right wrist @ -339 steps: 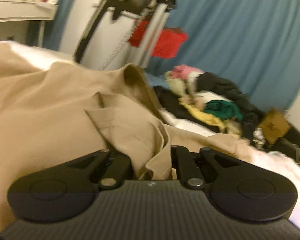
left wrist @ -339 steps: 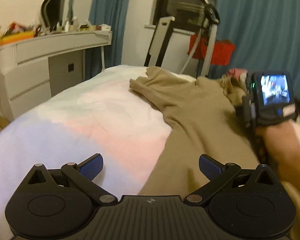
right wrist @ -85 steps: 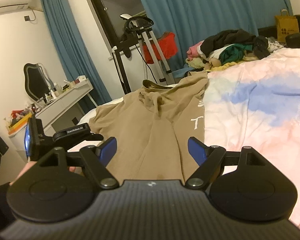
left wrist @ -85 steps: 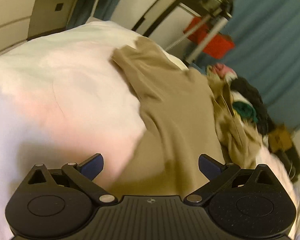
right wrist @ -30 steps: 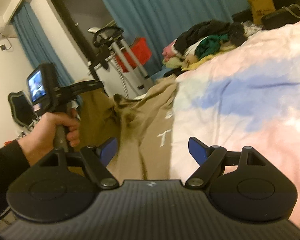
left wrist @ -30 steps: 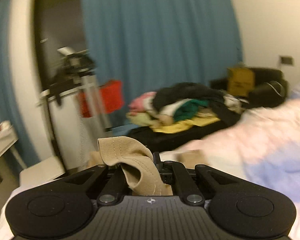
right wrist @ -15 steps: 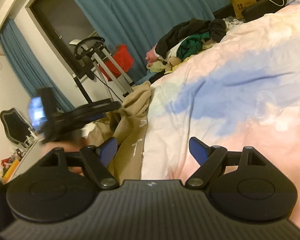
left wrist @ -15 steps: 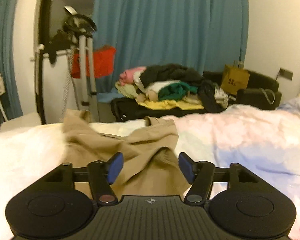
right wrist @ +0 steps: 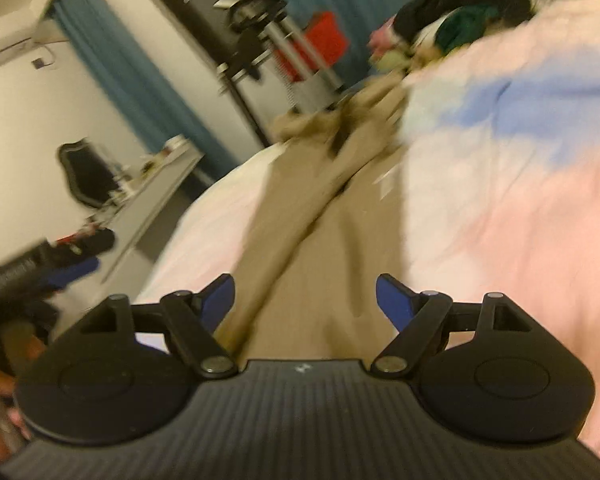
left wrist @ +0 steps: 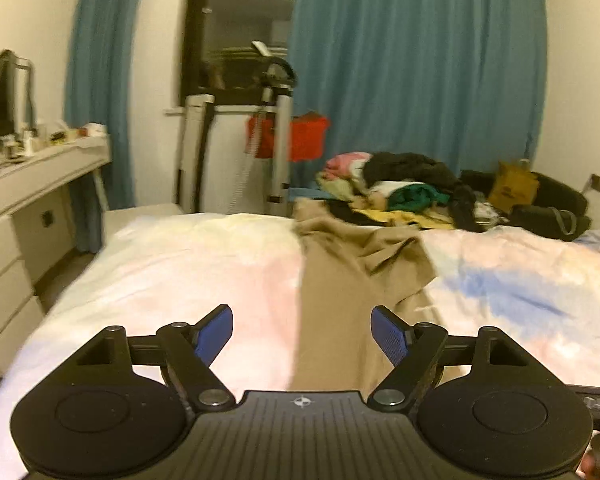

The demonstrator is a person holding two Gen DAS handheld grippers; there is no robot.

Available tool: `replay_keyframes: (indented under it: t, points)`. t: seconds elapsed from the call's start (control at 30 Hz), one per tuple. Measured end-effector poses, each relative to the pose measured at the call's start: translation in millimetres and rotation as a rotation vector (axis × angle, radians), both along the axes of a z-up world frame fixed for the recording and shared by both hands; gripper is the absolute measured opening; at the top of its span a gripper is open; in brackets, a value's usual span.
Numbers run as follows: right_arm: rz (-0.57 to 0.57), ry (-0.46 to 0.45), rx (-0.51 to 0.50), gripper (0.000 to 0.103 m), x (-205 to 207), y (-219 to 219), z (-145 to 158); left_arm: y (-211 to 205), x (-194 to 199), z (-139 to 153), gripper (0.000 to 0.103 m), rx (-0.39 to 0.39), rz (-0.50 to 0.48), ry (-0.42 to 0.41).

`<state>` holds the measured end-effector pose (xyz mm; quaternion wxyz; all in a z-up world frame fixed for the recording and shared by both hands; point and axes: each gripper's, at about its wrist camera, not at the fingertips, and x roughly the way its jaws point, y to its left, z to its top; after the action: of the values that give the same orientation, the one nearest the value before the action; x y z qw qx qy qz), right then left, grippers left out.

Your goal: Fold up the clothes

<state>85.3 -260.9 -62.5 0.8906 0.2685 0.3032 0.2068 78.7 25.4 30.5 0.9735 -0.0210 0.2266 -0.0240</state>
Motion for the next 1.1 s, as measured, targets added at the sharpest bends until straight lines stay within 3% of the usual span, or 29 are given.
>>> replay_keyframes:
  t: [0.07, 0.13, 0.23, 0.37, 0.63, 0.73, 0.8, 0.87, 0.93, 1.0, 1.1]
  points:
    - [0.072, 0.03, 0.051, 0.071, -14.5, 16.5, 0.3, 10.9, -12.1, -1.8, 0.078, -0.037, 0.01, 0.0]
    - [0.171, 0.079, 0.129, 0.058, -26.7, 37.1, -4.1, 21.7, -20.2, -1.5, 0.078, -0.079, 0.011, -0.008]
    - [0.301, 0.184, 0.2, 0.052, -35.6, 76.2, -18.8, 32.9, -26.8, -4.0, 0.078, -0.072, 0.028, -0.025]
    - [0.397, 0.283, 0.126, 0.044, -36.9, 128.1, -38.6, 53.5, -34.8, -13.2, 0.078, -0.104, 0.061, -0.019]
    - [0.311, 0.287, -0.039, 0.041, -40.3, 176.1, -46.3, 74.3, -45.5, -17.0, 0.078, -0.178, 0.089, -0.008]
    - [0.227, 0.316, 0.04, 0.043, -42.6, 170.8, -55.5, 70.0, -49.6, -18.0, 0.081, -0.161, 0.087, -0.018]
    - [0.239, 0.312, 0.073, 0.043, -44.0, 169.2, -57.9, 64.1, -50.2, -18.2, 0.081, -0.137, 0.08, -0.021]
    - [0.257, 0.304, 0.089, 0.036, -43.4, 168.1, -58.5, 59.8, -48.4, -17.8, 0.082, -0.13, 0.068, -0.018]
    - [0.257, 0.304, 0.092, 0.013, -43.3, 166.3, -56.4, 57.5, -46.9, -18.7, 0.082, -0.133, 0.058, -0.008]
    - [0.255, 0.303, 0.112, 0.006, -44.4, 162.1, -54.1, 56.3, -46.5, -19.5, 0.082, -0.133, 0.053, -0.001]
    - [0.264, 0.273, 0.106, 0.005, -50.5, 155.8, -43.0, 54.9, -46.6, -20.5, 0.082, -0.132, 0.049, 0.008]
